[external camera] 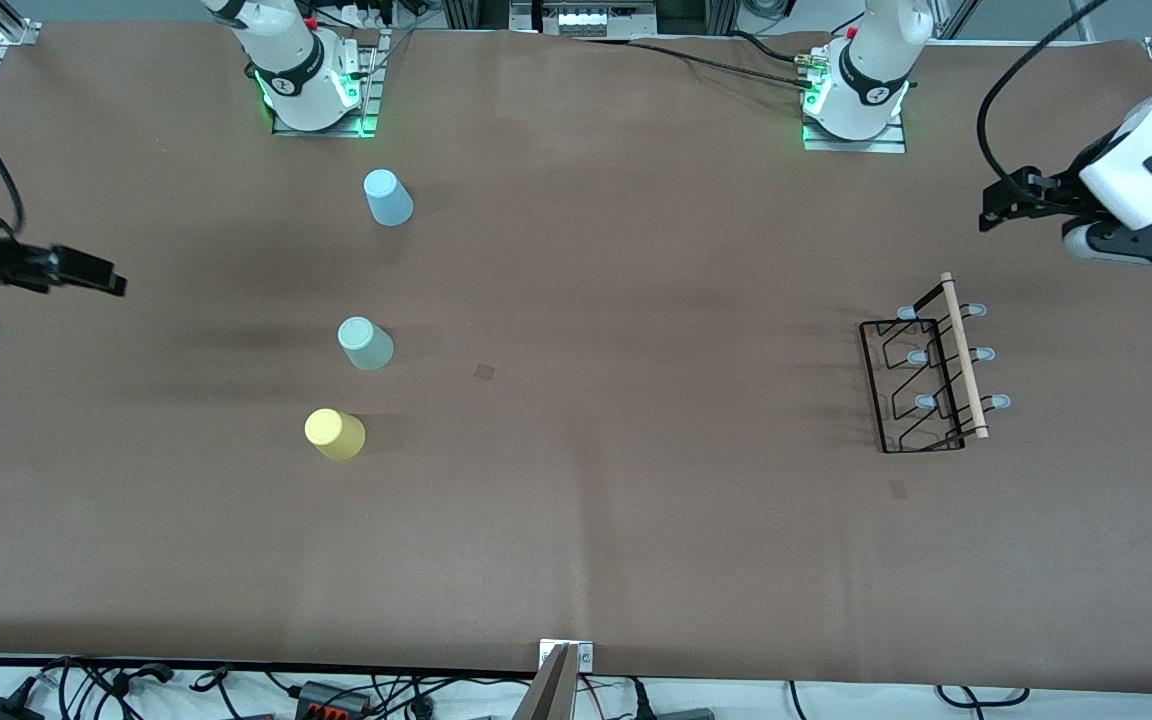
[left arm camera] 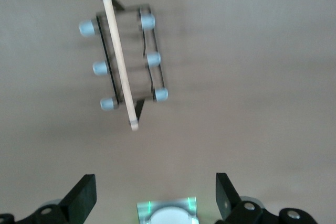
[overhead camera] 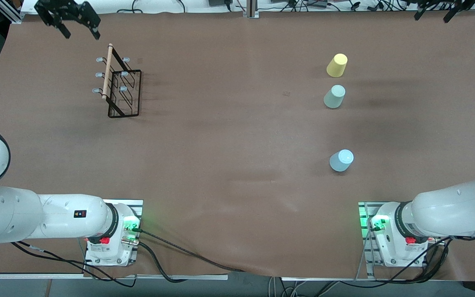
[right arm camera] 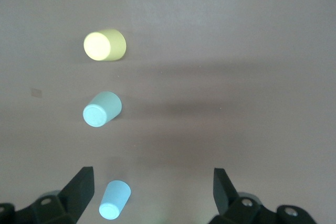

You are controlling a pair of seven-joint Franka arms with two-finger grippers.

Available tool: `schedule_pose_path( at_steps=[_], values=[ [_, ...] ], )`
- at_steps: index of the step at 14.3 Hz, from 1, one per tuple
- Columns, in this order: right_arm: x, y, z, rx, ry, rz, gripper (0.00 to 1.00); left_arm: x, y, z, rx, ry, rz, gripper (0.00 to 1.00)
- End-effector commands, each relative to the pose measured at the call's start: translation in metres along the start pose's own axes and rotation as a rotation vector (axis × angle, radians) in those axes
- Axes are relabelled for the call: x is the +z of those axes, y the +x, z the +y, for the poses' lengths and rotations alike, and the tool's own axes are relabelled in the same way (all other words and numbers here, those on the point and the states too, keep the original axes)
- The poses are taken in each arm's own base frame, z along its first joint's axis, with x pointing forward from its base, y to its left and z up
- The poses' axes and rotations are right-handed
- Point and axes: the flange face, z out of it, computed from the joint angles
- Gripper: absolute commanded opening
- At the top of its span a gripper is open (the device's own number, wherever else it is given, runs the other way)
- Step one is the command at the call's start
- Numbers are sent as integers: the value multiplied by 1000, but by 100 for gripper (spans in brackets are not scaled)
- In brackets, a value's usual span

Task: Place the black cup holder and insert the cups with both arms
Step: 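Reach the left gripper to the holder handle while the right gripper reaches cups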

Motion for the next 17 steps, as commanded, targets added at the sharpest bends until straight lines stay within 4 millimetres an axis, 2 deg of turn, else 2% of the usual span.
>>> schedule_pose_path(
  at_steps=[1,2,4,6,8,10,15,16,17],
  values=[
    [17,13,3,-20,1,-32,100,14,18,-14,-10,4,-79,100],
    [25,17,5,-19,-16,-46,100,10,29,-22,-14,0,-68,100],
    [27,17,7,-14,-27,-51,100,12,58,-34,-19,-6,-62,100],
    [31,17,2,-8,-28,-56,100,45,85,-49,-27,20,-65,100],
    [32,17,0,-11,-26,-61,100,75,105,-48,-14,96,29,100],
    [37,19,-4,-15,-16,-70,100,105,110,-52,-21,101,66,100],
    [60,17,-14,-26,-18,-99,100,170,96,-58,-30,103,159,100],
    [64,14,-25,-24,-23,-95,100,177,96,-59,-29,103,175,100],
    [78,12,-34,26,-29,-78,100,191,94,-61,-31,102,186,100]
  ],
)
